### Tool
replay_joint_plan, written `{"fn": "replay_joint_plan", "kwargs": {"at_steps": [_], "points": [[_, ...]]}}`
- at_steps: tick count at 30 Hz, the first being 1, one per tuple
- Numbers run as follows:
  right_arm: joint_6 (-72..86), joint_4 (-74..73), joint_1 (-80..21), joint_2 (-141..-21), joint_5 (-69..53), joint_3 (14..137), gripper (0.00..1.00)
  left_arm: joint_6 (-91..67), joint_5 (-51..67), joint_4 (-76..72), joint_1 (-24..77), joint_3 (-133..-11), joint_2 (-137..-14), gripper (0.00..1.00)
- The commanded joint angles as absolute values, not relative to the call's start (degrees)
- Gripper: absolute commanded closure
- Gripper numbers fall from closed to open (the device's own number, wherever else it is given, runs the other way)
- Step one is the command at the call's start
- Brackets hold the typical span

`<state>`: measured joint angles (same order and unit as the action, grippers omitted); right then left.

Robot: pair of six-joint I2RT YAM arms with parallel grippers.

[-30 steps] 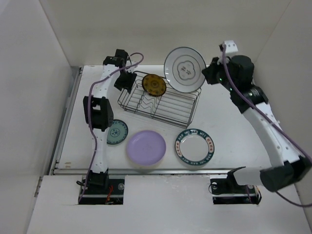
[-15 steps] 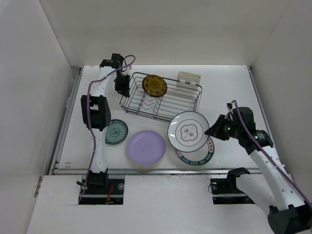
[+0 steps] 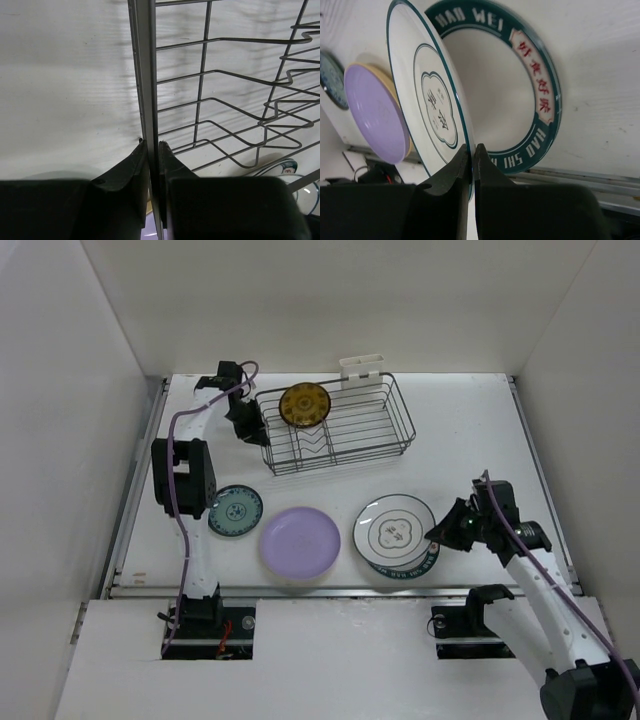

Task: Unload the plates from the dish rack

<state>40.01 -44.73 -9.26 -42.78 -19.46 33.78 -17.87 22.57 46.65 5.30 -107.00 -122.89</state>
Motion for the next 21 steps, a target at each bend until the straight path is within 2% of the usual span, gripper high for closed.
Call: {"fn": "replay_joint_plan", "kwargs": {"at_steps": [1, 8, 14, 16, 19, 21], "points": [[42.4, -43.2, -7.3, -41.0, -15.6, 35.1, 1.00, -18.2, 22.2, 51.1, 4.2, -112.0, -124.0, 1.00], [44.2, -45.1, -6.8, -40.5, -13.9, 33.1, 1.00, 0.5, 11.5, 63.4, 4.8, -131.9, -133.7, 1.00], [45.4, -45.6, -6.8, -40.5, -14.4, 29.8, 1.00, 9.9, 6.1, 64.3, 6.5, -134.9, -135.0, 1.00], [45.9, -46.2, -6.8, -41.0, -13.4, 29.2, 0.89, 11.1, 5.4, 63.7, 7.0, -134.9, -135.5, 1.00], [47.2, -47.9, -6.8, -41.0, -10.9, 29.2, 0.63, 11.1, 6.5, 63.2, 7.6, -134.9, -135.5, 1.00], [48.0, -50.5, -6.8, -40.3, -8.8, 30.0, 0.56, 11.1, 6.5, 63.2, 7.6, -134.9, -135.5, 1.00]]}}
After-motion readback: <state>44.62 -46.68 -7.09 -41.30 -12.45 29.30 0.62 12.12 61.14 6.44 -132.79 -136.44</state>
